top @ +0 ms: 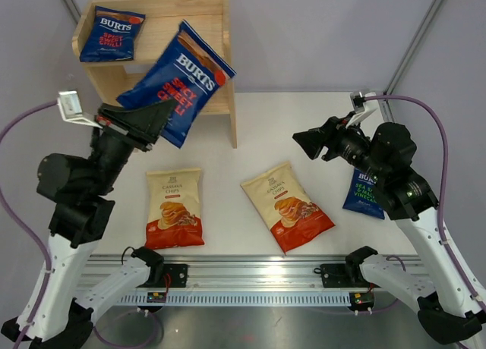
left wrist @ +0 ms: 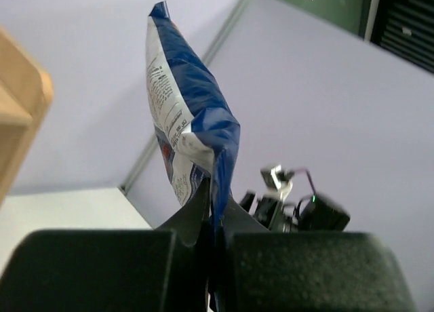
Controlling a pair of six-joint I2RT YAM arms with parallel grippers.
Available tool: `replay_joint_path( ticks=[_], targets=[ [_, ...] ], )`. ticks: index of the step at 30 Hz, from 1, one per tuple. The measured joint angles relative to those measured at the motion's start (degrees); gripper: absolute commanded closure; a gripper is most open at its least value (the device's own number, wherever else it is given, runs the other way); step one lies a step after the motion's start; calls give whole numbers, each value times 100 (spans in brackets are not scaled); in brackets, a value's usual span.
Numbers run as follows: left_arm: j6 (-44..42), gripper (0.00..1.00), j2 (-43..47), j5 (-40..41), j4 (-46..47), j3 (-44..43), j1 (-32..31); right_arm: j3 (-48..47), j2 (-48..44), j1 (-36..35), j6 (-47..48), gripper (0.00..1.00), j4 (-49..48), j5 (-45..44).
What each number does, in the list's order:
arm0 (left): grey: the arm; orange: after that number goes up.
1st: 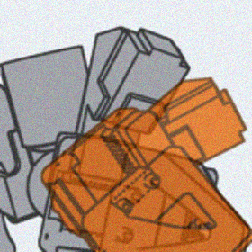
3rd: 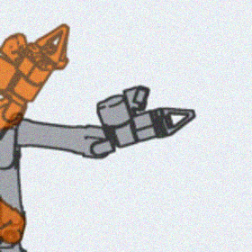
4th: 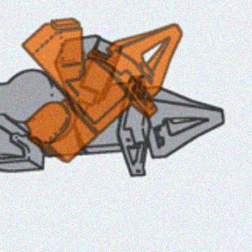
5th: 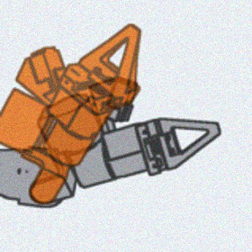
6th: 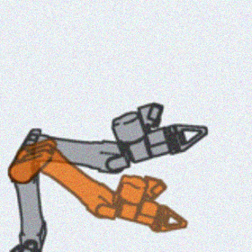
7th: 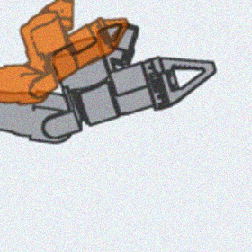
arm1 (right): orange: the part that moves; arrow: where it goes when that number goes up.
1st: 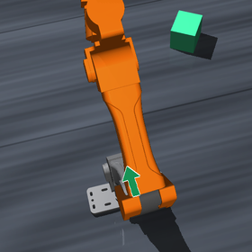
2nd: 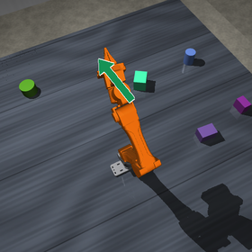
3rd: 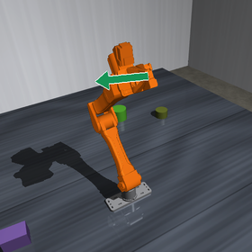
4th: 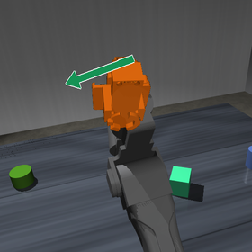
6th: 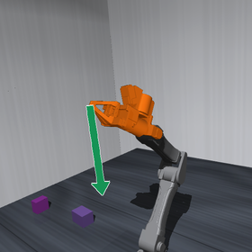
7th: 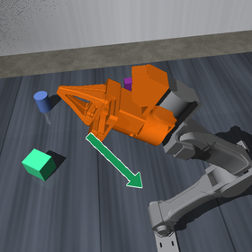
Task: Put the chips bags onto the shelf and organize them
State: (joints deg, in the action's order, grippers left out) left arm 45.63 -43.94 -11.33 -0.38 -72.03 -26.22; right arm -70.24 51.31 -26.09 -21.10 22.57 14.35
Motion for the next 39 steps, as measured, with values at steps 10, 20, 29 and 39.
replay_joint_path(
  ticks=[10, 20, 29, 39],
  targets=[
    [431, 99, -1690, 1480, -1115, -2809, 885, 9, -127, 0, -149, 36, 4, -175],
    [1305, 100, -4369, 1412, -1093, -3985, 1851, 9, -382, 0, -291, 36, 9, -179],
    [1759, 92, -4791, 1552, -1469, -4006, 2164, 9, -525, 0, -308, 36, 48, -190],
    [2061, 70, -4918, 1764, -2310, -4151, 2162, 85, -605, 0, -466, 36, 42, -328]
  ],
)
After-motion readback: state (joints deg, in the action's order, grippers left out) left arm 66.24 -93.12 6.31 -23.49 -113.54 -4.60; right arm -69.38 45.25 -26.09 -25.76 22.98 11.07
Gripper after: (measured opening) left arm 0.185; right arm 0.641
